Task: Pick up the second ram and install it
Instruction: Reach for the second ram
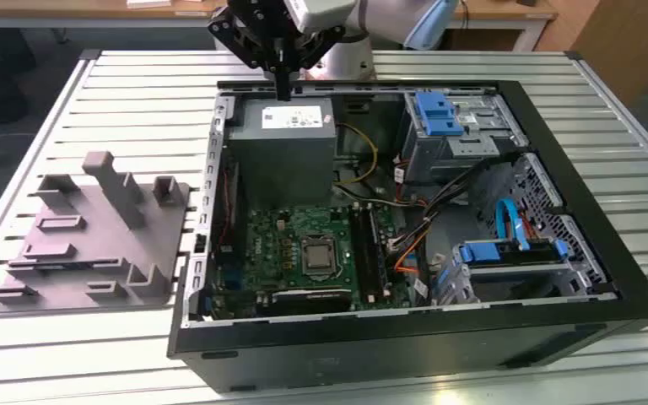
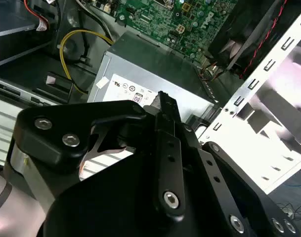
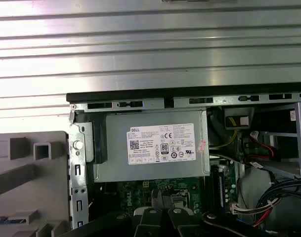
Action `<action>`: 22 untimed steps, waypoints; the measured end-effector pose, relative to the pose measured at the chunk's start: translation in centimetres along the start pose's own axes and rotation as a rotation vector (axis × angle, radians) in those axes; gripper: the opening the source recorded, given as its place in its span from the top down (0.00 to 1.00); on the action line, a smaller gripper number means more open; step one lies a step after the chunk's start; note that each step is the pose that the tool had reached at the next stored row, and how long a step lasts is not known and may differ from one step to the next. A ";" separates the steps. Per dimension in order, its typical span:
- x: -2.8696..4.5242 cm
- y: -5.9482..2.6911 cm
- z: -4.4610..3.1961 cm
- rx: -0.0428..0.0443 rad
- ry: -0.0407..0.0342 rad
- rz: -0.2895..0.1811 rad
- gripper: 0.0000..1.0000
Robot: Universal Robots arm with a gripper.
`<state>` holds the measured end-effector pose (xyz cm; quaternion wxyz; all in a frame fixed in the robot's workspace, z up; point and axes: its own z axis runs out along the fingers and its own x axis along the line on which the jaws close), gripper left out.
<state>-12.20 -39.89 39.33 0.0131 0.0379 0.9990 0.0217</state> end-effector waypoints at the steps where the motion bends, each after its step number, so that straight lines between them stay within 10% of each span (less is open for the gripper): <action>1: 0.00 0.00 0.00 0.0000 0.0000 0.000 0.90; 11: 0.44 -0.04 -0.01 0.0000 0.0000 0.000 0.90; 22: 5.28 -0.40 -0.12 0.0000 0.0000 0.000 0.90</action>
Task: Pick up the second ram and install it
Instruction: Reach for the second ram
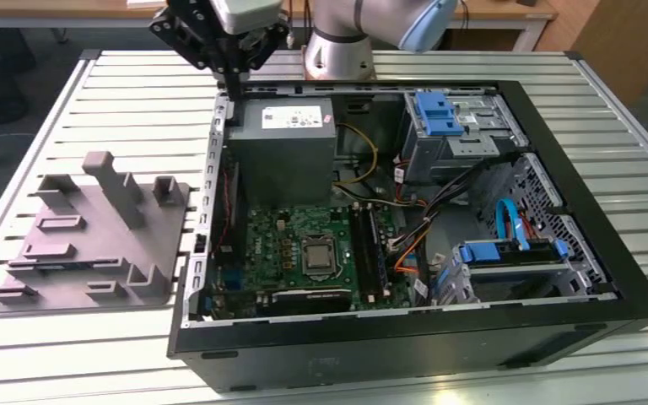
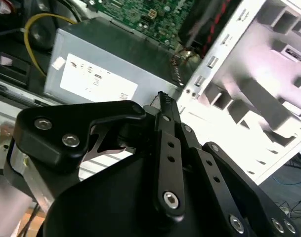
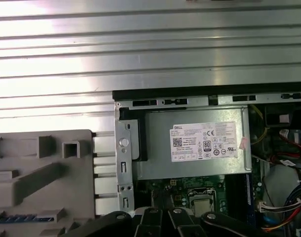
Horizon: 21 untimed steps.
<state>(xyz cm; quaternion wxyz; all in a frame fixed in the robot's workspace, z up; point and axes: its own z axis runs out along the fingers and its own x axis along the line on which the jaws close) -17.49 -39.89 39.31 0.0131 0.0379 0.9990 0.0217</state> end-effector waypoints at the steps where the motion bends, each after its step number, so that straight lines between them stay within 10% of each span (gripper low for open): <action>1: 0.45 -0.03 -0.01 0.0001 0.0000 0.000 0.90; 21: 9.42 -0.71 -0.17 0.0000 0.0000 0.000 0.90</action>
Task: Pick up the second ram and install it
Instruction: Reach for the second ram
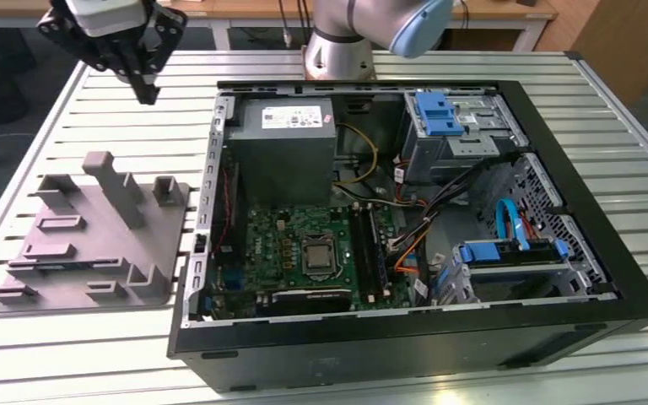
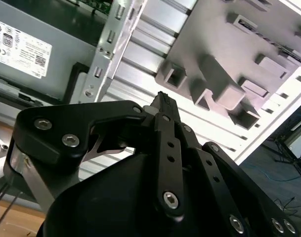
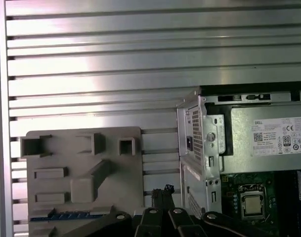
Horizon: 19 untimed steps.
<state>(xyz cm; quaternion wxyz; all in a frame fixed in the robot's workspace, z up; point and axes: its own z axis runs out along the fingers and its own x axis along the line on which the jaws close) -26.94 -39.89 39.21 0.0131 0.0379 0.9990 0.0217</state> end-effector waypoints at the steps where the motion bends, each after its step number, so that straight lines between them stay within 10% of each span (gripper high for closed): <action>1: 0.45 -0.03 0.00 -0.0001 -0.0001 0.000 0.90; 19: 7.79 -0.59 -0.07 0.0001 0.0000 0.000 0.90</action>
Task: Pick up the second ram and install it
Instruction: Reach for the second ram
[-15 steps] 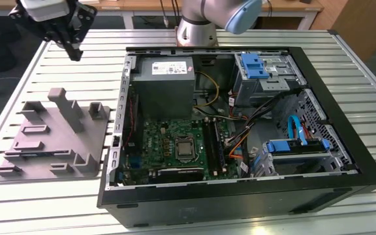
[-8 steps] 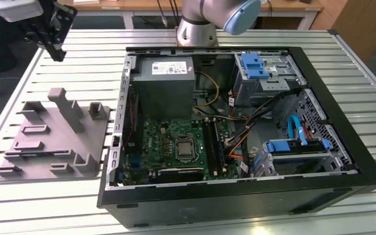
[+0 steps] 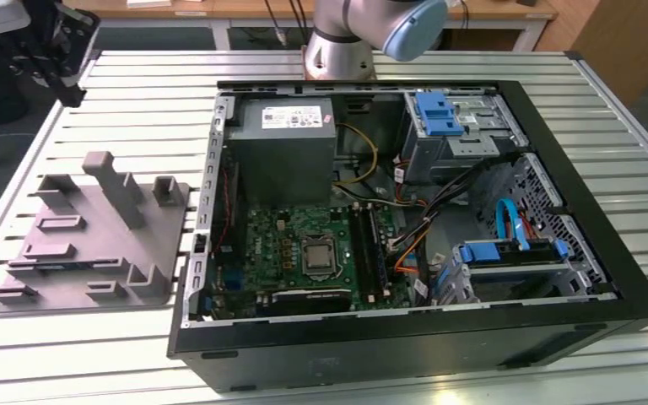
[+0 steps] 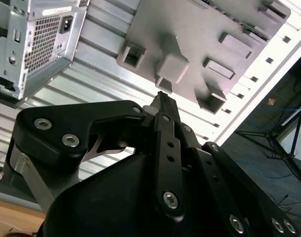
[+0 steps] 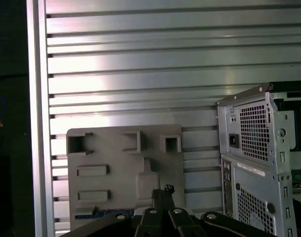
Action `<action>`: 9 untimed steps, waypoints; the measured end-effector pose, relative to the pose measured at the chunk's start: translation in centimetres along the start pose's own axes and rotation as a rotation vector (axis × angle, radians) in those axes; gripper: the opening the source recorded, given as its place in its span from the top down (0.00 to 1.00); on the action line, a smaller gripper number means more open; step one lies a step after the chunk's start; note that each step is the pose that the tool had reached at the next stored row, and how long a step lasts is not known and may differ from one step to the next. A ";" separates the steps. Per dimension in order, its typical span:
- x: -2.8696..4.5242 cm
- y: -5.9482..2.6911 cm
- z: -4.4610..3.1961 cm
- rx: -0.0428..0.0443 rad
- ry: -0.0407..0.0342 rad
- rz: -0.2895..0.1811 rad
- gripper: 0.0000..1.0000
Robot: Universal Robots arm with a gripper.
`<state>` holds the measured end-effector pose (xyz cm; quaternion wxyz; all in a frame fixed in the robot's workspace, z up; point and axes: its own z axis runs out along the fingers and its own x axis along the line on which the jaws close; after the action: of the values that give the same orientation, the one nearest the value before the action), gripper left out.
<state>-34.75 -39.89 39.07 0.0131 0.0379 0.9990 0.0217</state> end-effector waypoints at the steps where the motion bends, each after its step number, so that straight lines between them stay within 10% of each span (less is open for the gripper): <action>1: 0.32 -0.03 0.01 -0.0001 0.0000 0.000 0.90; 9: 2.43 -0.22 0.10 0.0000 0.0000 0.000 0.90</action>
<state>-37.18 -39.92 38.90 0.0131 0.0379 0.9990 0.0217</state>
